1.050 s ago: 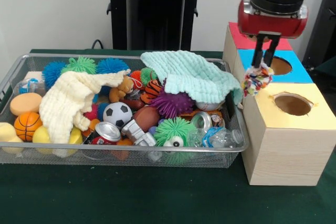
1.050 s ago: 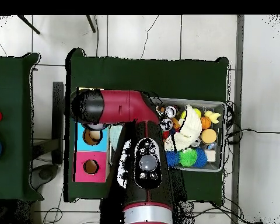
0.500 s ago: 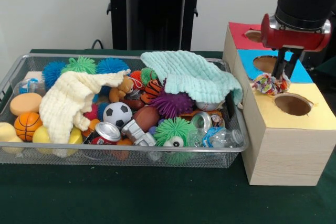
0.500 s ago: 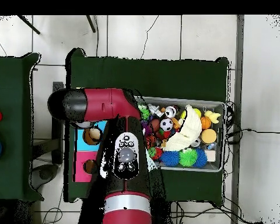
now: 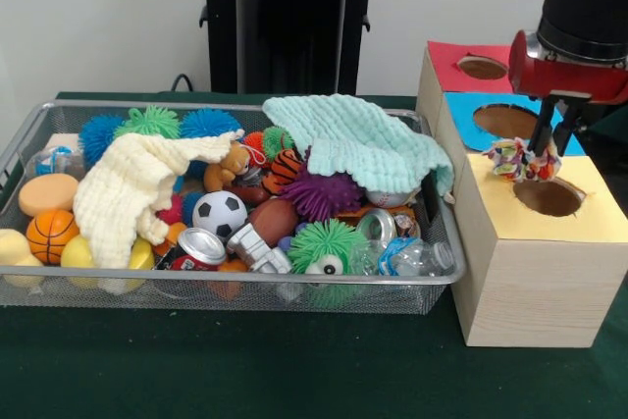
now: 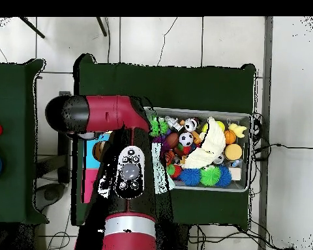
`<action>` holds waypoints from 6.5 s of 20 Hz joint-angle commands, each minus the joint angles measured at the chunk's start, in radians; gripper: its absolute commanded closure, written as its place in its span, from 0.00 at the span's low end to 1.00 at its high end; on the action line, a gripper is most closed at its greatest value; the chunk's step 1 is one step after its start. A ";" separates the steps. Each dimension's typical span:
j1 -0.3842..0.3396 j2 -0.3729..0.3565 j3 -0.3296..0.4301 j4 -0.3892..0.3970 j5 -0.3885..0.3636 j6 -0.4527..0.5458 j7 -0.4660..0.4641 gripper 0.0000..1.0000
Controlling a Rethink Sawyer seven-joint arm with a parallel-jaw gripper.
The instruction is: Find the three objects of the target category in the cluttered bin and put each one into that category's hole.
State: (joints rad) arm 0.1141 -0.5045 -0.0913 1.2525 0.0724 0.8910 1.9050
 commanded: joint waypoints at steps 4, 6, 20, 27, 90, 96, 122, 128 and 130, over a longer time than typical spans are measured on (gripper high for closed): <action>-0.001 0.058 -0.011 -0.027 0.053 0.118 0.278 1.00; 0.002 0.057 -0.016 -0.036 0.055 0.132 0.278 1.00; 0.016 0.246 -0.044 -0.384 0.063 0.271 0.331 1.00; 0.019 0.290 -0.059 -0.447 0.086 0.276 0.335 1.00; -0.035 0.027 -0.044 0.037 0.038 0.058 0.134 1.00; -0.024 0.046 -0.045 0.027 0.044 0.039 0.152 1.00; 0.005 0.087 -0.057 -0.005 0.044 0.018 0.182 1.00; 0.027 0.096 -0.065 -0.009 0.045 0.015 0.205 1.00; 0.034 0.098 -0.067 -0.008 0.046 0.014 0.210 1.00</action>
State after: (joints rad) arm 0.1347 -0.4504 -0.1860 1.1570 0.1398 0.9635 1.9256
